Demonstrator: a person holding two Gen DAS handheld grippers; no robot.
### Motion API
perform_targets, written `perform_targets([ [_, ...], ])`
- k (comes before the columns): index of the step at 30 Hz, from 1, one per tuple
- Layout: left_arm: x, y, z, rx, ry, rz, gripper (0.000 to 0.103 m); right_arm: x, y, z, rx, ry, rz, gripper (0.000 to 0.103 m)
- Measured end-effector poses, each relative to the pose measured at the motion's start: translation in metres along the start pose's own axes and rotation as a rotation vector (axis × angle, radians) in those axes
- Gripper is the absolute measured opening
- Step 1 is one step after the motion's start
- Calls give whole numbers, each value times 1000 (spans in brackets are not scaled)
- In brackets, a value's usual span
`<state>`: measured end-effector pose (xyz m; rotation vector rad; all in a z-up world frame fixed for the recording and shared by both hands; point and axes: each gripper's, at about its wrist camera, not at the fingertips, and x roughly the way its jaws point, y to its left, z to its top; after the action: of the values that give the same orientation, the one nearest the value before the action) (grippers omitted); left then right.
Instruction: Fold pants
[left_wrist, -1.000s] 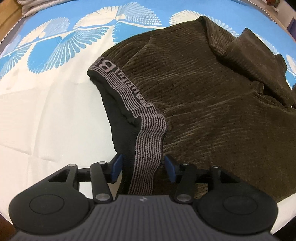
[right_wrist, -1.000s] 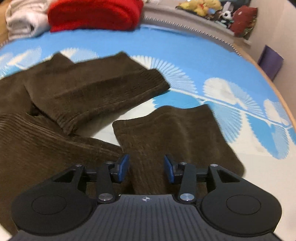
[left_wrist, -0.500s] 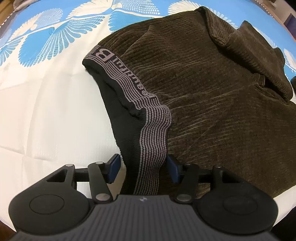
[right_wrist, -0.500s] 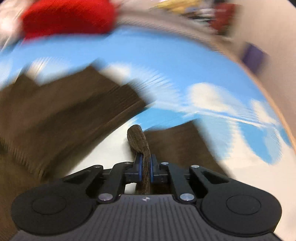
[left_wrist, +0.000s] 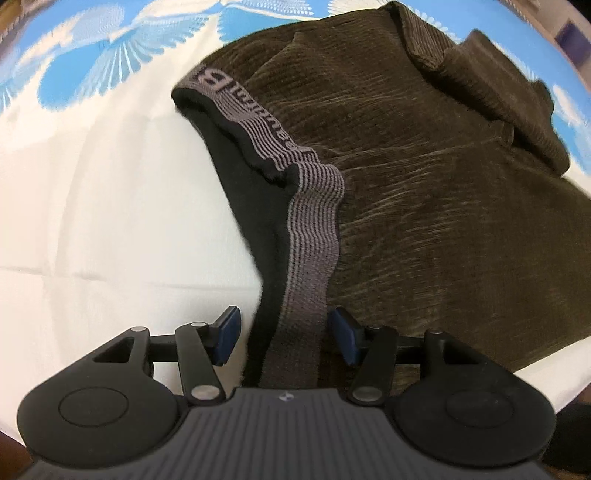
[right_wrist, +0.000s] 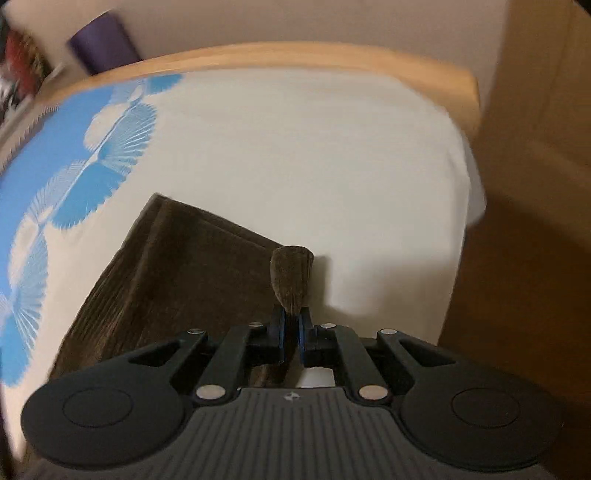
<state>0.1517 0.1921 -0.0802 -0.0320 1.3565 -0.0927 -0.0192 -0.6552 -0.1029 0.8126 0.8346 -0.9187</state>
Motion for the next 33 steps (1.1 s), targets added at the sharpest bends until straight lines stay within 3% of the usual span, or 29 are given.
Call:
perform_targets([
  [4, 8, -2, 0, -23, 19, -34, 62, 0, -2, 2, -71, -3, 48, 6],
  [7, 12, 0, -2, -18, 32, -21, 61, -9, -7, 8, -36, -26, 114, 6],
  [10, 14, 6, -7, -15, 51, -5, 62, 5, -13, 6, -77, 56, -28, 6],
  [12, 10, 4, -9, -3, 50, 8, 61, 9, -23, 6, 6, 84, -29, 8],
  [14, -2, -3, -9, 47, 8, 59, 59, 2, -15, 9, -7, 51, -24, 9],
  [16, -23, -20, -11, 153, -146, 136, 58, -11, -5, 9, -63, -4, -39, 20],
  [17, -33, -27, -12, 180, -219, 98, 58, -18, 0, 8, -97, -44, -69, 26],
  [18, -37, -30, -13, 191, -258, 43, 58, -26, 6, 7, -143, -101, -126, 42],
  [19, -37, -33, -12, 197, -263, 13, 58, -34, 11, 5, -180, -167, -193, 54],
  [21, -28, -41, -14, 245, -231, -11, 58, -46, 15, 4, -200, -244, -227, 54],
  [25, 6, -46, -37, 405, -48, 69, 56, -51, 26, -1, -200, -204, -51, 54],
  [27, 5, -50, -45, 460, -36, 100, 56, -44, 43, -9, -300, -138, 9, 54],
  [29, 1, -51, -42, 414, -25, 112, 54, -34, 60, -22, -421, -79, 16, 54],
  [32, -18, -52, -36, 381, -119, 40, 53, -24, 74, -33, -502, -11, 65, 54],
  [33, -16, -50, -35, 370, -109, 41, 53, -21, 77, -36, -526, 10, 77, 54],
])
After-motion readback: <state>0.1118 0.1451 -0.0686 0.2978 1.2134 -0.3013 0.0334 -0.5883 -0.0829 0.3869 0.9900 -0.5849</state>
